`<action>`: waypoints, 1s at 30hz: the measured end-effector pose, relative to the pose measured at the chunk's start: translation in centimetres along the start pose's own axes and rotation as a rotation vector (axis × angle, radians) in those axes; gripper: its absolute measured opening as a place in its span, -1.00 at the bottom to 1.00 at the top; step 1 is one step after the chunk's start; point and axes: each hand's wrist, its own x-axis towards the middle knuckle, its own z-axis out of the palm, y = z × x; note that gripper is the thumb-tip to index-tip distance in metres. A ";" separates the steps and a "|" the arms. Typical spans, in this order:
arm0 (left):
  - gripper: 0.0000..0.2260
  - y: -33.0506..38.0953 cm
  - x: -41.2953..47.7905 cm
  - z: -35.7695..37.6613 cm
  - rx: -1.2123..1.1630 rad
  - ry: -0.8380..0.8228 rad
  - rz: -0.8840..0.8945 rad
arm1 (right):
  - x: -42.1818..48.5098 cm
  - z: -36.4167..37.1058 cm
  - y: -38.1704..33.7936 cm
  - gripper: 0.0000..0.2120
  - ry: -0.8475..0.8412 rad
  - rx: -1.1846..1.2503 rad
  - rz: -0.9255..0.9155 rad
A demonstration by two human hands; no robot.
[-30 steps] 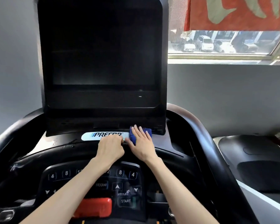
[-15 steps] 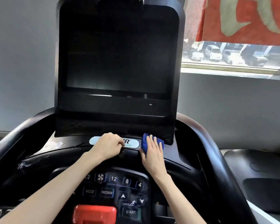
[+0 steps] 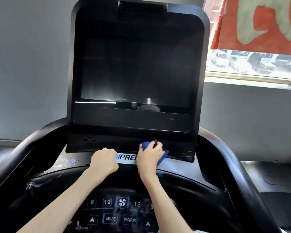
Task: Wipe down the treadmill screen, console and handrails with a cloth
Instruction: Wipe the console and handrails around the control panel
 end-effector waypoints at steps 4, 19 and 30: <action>-0.73 -0.1 0.6 -0.6 -0.011 -0.032 -0.011 | -0.9 -0.6 3.0 -0.55 -0.134 -0.119 -0.317; -0.52 -2.2 -0.5 -0.5 -0.132 0.007 0.082 | -2.1 -1.4 -0.7 -0.49 -0.461 -0.207 -0.449; -0.42 -2.7 -0.8 0.0 -0.266 -0.100 0.091 | -1.0 -1.0 -0.3 -0.70 -0.289 -0.074 -0.391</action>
